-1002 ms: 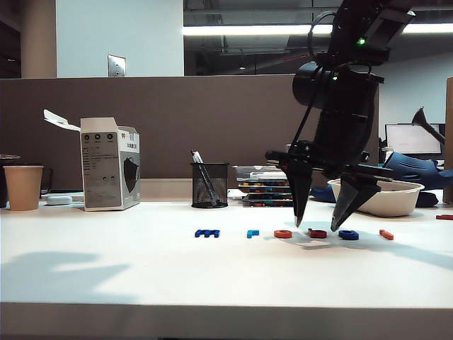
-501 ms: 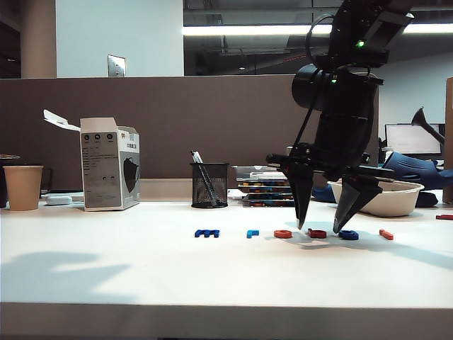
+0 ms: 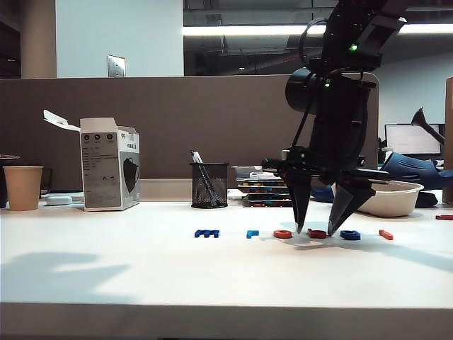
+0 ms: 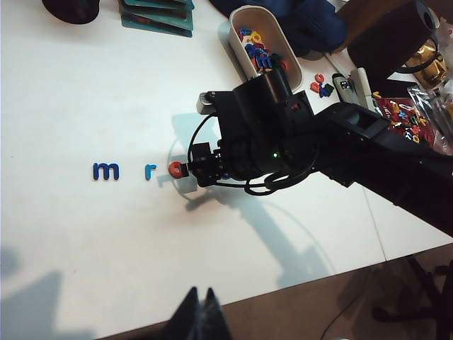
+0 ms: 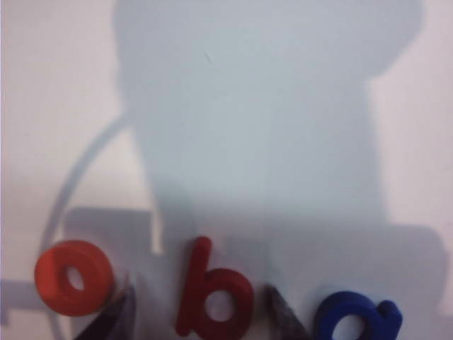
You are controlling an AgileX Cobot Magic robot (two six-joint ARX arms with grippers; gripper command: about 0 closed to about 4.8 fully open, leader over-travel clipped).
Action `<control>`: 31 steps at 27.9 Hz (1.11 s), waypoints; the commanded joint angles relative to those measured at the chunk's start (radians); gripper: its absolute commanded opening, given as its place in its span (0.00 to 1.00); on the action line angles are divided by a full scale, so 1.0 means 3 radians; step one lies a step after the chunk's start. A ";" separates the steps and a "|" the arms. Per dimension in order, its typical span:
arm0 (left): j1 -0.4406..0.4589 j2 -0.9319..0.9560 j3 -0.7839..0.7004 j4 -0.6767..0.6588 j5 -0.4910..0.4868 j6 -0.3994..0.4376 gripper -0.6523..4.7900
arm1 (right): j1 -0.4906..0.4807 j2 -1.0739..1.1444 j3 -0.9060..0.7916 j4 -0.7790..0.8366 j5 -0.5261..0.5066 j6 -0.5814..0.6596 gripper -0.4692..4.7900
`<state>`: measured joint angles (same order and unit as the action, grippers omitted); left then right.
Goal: Select the appropriate letters from the row of letter magnets placed on the table to arrange into the word "big".
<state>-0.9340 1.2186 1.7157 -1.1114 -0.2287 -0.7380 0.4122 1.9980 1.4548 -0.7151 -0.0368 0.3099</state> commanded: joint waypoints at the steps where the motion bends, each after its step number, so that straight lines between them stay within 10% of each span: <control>1: 0.0001 -0.0009 0.0008 0.0022 -0.0010 -0.0009 0.11 | 0.0015 0.0042 -0.0019 -0.0098 -0.0032 0.0017 0.46; 11: 0.0001 -0.0009 0.0008 0.0020 -0.0010 -0.0009 0.11 | 0.0015 0.0042 -0.0019 -0.0121 -0.0022 0.0015 0.30; 31: 0.0001 -0.0009 0.0008 0.0022 -0.0010 -0.0009 0.11 | 0.0015 0.0022 -0.0020 -0.0169 -0.0024 0.0015 0.30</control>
<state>-0.9340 1.2186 1.7157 -1.1114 -0.2287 -0.7380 0.4141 1.9987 1.4544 -0.7288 -0.0376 0.3099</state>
